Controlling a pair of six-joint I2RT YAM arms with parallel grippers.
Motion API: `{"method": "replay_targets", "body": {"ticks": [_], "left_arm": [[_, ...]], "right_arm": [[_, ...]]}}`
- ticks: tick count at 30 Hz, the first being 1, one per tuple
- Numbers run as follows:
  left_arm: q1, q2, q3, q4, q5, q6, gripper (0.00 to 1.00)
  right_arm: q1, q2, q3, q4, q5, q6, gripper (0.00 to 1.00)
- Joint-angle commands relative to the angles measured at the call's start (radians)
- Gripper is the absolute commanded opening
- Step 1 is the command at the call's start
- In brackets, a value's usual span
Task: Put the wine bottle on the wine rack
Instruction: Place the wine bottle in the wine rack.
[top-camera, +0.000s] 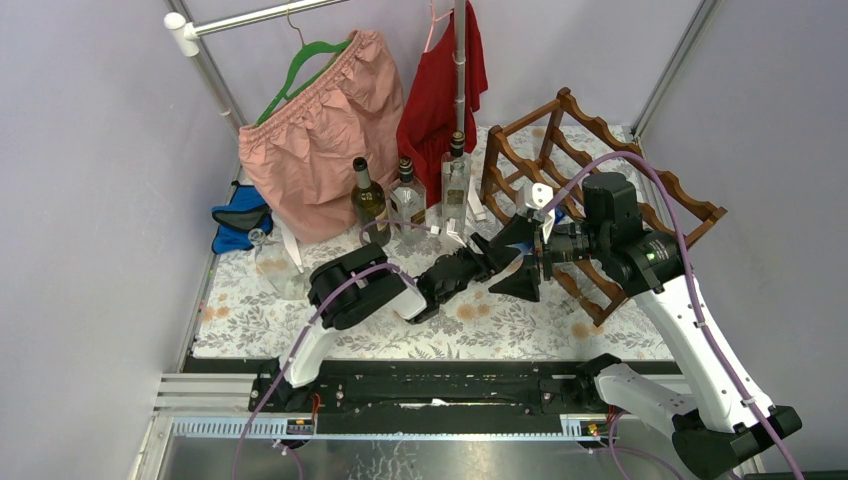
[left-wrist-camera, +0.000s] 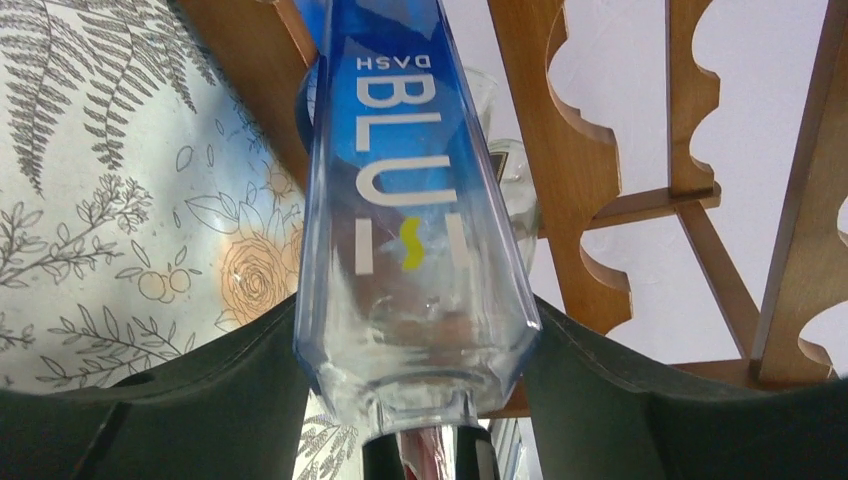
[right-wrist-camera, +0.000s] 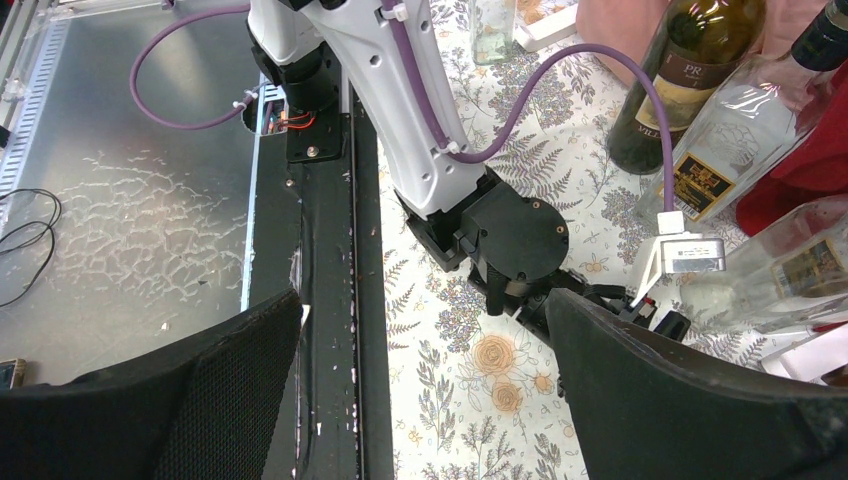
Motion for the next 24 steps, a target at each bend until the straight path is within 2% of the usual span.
{"method": "replay_targets", "body": {"ticks": [1, 5, 10, 24], "left_arm": [[-0.011, -0.041, -0.025, 0.030, -0.014, 0.043, 0.77], [-0.011, -0.055, -0.031, 0.028, -0.004, 0.062, 0.82], [-0.011, -0.092, -0.064, 0.024, -0.002, 0.089, 0.98], [-0.069, -0.250, -0.239, -0.045, -0.029, 0.198, 0.99]], "right_arm": [[-0.008, -0.015, -0.001, 0.024, -0.045, -0.011, 1.00], [-0.008, -0.015, -0.003, 0.025, -0.045, -0.012, 1.00], [-0.009, -0.017, -0.006, 0.023, -0.045, -0.015, 1.00], [-0.015, -0.021, -0.014, 0.026, -0.050, -0.016, 1.00]]}}
